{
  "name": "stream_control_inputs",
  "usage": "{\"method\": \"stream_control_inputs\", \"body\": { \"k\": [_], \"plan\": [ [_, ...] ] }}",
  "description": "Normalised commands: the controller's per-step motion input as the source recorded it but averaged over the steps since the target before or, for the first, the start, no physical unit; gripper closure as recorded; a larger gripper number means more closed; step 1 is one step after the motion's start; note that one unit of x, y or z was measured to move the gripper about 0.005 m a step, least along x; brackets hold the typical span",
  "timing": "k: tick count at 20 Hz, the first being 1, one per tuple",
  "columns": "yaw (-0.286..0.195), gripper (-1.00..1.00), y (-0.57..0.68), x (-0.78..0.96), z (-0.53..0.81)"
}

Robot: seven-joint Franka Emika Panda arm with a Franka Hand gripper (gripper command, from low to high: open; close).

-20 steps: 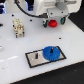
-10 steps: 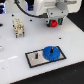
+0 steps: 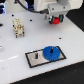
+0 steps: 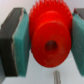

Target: Insert the blue gear onto the right peg, followed by the red gear

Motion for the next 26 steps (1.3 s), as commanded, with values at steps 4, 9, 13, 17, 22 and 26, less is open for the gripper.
{"method": "stream_control_inputs", "body": {
  "k": [4, 9, 13, 17, 22, 26],
  "plan": [
    [0.000, 1.00, -0.09, 0.50, 0.68],
    [0.000, 1.00, -0.27, 0.67, 0.58],
    [0.000, 1.00, -0.26, 0.72, 0.54],
    [0.000, 1.00, -0.22, 0.77, 0.52],
    [0.000, 1.00, -0.20, 0.79, 0.47],
    [0.000, 1.00, -0.19, 0.80, 0.43]
  ]
}}
